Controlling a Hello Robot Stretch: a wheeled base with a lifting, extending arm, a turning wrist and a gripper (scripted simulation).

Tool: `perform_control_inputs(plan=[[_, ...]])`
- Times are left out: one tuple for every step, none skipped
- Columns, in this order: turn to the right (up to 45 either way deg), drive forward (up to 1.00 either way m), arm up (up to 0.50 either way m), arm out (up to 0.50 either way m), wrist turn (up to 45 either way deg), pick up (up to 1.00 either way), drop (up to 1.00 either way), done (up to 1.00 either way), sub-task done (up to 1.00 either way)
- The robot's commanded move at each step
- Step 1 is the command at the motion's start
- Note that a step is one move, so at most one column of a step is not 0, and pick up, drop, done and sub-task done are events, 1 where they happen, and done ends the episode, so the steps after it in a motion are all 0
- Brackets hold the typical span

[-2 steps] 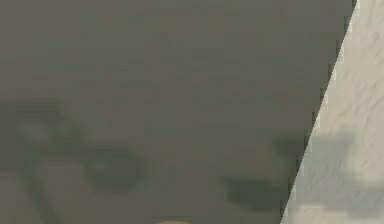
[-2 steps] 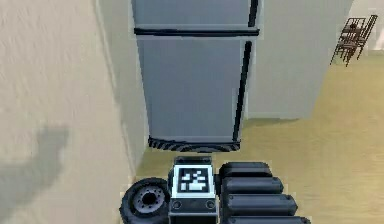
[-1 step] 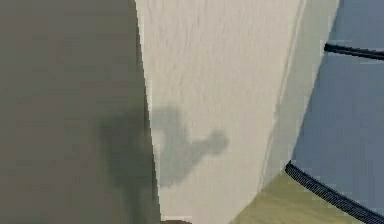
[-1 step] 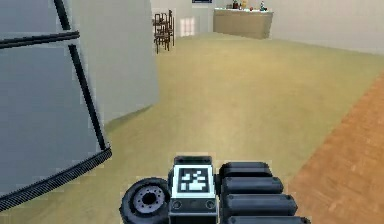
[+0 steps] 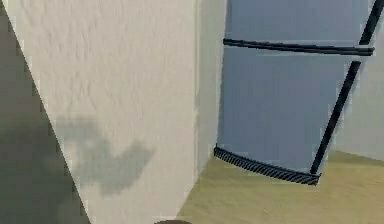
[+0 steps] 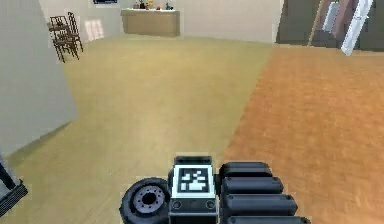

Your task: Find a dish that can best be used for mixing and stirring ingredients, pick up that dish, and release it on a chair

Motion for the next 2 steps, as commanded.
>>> perform_control_inputs(plan=[[-45.0,0.00,0.00,0.00,0.0,0.00,0.00,0.00,0.00],[-45.0,0.00,0.00,0.00,0.0,0.00,0.00,0.00,0.00]])
